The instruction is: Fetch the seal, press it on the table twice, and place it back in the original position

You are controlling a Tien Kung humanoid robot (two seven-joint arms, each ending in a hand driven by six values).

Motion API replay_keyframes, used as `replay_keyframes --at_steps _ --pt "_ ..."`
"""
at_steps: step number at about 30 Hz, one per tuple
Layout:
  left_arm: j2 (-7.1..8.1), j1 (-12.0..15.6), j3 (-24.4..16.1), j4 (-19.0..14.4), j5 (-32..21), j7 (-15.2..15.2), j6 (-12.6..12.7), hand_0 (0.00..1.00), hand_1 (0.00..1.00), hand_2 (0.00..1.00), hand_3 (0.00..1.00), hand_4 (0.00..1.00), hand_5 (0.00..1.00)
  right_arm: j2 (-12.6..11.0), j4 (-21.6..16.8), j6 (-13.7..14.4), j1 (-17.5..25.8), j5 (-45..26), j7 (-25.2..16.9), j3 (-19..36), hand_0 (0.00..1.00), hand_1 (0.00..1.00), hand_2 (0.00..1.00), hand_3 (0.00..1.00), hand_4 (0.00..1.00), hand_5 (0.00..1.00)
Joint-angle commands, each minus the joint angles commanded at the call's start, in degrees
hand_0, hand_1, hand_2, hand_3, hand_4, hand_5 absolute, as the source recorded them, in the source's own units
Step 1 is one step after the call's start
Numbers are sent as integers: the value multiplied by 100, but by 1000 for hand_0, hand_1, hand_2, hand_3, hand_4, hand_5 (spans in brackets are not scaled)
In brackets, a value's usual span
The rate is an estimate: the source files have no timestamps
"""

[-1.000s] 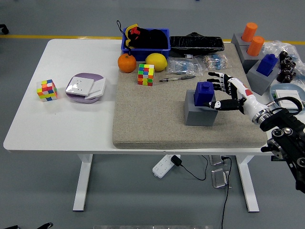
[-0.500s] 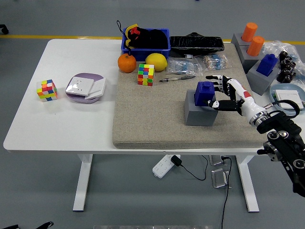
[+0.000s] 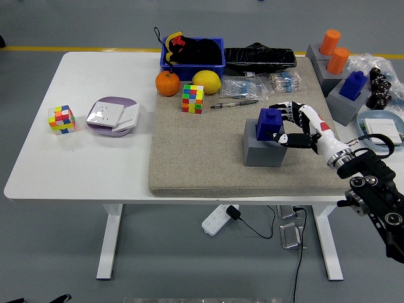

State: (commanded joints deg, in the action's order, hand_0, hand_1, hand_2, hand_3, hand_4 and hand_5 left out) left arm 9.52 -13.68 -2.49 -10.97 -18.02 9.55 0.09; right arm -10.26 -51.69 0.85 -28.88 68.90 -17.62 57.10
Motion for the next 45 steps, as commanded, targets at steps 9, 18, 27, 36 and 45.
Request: replay_keyframes --at_steps 9,18,27,36,45 --pt "9 -14 5 -1 -7 -7 -1 812 785 761 798 684 437 -60 -155 133 -16 -71 -93 66 541 409 402 390 716 2" --pt "3 -5 15 3 -33 -11 -8 812 785 761 798 685 435 -206 -382 139 107 140 -67 489 538 403 400 387 702 2" --pt "-2 -5 -37 12 11 7 -9 812 786 762 800 685 431 -447 -343 178 442 388 -43 1158 533 397 395 381 683 2" --pt "-23 -26 111 -3 -148 -56 -24 813 786 763 799 685 430 -495 49 281 816 448 -144 1169 532 395 394 377 677 2" --pt "-24 0 54 3 -92 -25 -21 813 786 763 800 685 430 -315 420 325 987 476 -156 950 532 393 392 377 673 2"
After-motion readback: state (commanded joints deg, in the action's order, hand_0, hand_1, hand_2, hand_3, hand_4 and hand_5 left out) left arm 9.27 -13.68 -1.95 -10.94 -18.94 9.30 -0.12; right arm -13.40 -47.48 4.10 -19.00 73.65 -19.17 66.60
